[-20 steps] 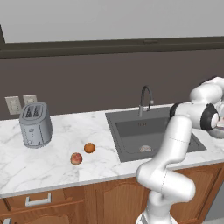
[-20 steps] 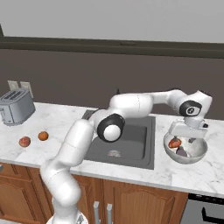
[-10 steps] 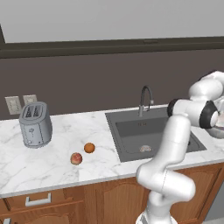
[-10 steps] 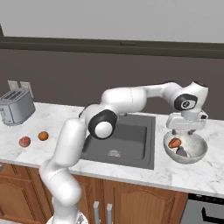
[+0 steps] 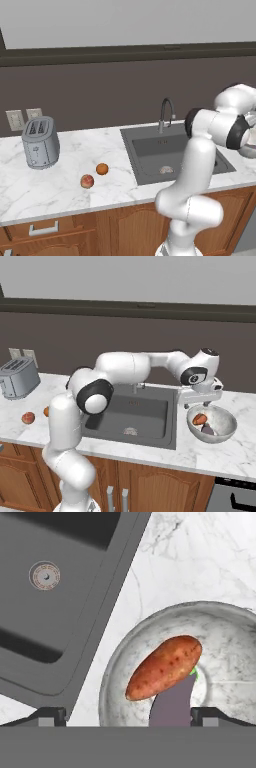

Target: There is a mixed pile of frozen fruits and vegetables on the counter. Locate all the frozen vegetables and place the items in a bowl on the counter. Take all the frozen fruits and defrost them in a running sink.

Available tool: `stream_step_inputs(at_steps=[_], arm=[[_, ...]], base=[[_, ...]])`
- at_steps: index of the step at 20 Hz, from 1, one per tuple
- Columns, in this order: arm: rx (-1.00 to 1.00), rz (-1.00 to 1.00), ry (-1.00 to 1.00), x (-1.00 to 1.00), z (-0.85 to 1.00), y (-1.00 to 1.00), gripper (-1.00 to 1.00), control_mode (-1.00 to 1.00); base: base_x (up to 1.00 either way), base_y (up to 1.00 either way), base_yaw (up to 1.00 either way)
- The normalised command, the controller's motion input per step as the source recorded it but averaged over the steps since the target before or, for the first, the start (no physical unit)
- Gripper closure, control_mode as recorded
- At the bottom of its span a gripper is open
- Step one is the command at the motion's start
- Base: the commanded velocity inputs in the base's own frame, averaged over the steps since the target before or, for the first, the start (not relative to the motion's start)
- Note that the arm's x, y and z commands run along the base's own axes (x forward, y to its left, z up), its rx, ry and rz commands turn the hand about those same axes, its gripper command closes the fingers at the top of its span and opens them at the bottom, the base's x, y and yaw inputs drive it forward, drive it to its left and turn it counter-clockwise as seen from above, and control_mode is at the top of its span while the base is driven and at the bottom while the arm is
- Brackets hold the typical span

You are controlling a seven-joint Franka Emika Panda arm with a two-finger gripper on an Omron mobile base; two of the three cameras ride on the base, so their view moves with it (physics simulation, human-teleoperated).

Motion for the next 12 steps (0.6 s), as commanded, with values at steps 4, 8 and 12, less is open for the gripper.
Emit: stream_step_inputs(at_steps=[4, 8, 12], arm=[[-0.10, 0.02, 0.09, -0.06, 0.10, 0.56, -1.00, -1.00], [-0.02, 0.05, 0.11, -0.01, 0.17, 0.55, -1.00, -1.00], [0.01, 0.07, 0.10, -0.04, 0.24, 0.50, -1.00, -1.00]], base=[[0.00, 0.00, 0.00], [0.00, 0.00, 0.00], [0.00, 0.00, 0.00]])
